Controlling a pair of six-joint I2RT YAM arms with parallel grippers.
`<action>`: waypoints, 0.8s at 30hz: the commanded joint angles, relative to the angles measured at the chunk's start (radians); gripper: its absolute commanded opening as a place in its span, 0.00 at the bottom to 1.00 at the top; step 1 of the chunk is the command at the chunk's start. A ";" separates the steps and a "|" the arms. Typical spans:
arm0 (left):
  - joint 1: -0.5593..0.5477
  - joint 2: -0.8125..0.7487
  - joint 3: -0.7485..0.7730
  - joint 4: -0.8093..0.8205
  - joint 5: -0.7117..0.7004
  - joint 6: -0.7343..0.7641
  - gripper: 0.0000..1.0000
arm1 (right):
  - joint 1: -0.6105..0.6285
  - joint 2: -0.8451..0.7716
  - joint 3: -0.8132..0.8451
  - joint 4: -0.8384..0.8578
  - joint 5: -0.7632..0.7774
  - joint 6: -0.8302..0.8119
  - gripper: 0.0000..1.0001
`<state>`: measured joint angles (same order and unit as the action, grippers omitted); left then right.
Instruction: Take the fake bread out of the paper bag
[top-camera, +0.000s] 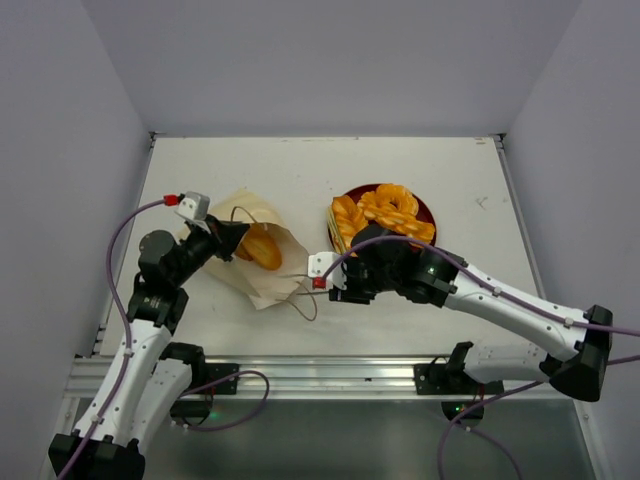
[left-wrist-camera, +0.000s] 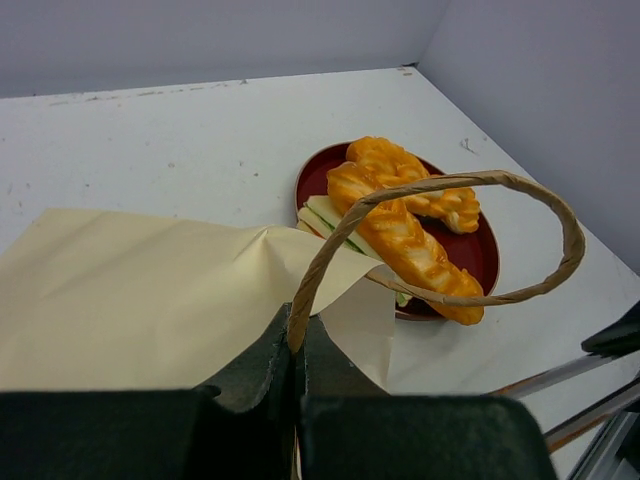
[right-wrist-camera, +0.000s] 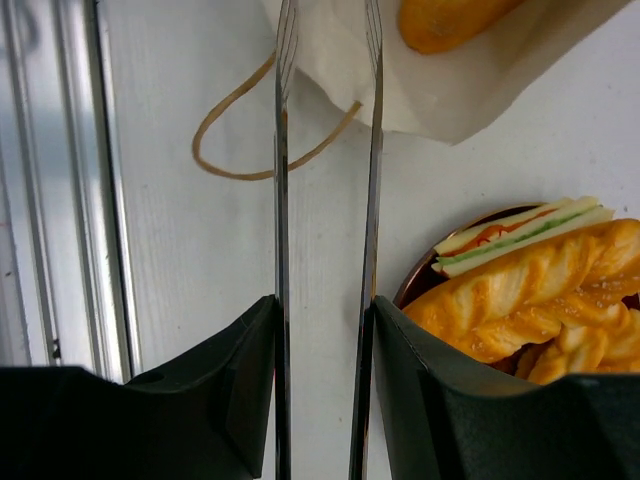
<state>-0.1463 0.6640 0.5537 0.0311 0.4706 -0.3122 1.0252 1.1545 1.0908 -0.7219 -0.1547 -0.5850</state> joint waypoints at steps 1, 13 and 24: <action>-0.004 -0.003 -0.020 0.098 0.023 -0.060 0.00 | 0.001 0.046 0.083 0.174 0.115 0.163 0.45; -0.004 -0.023 -0.031 0.107 -0.052 -0.125 0.00 | -0.001 0.169 0.133 0.225 0.211 0.468 0.44; -0.004 -0.046 -0.026 0.093 -0.073 -0.123 0.00 | -0.008 0.206 0.057 0.308 0.187 0.692 0.48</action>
<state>-0.1463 0.6304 0.5251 0.0879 0.4103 -0.4126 1.0245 1.3769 1.1568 -0.4992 0.0353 0.0204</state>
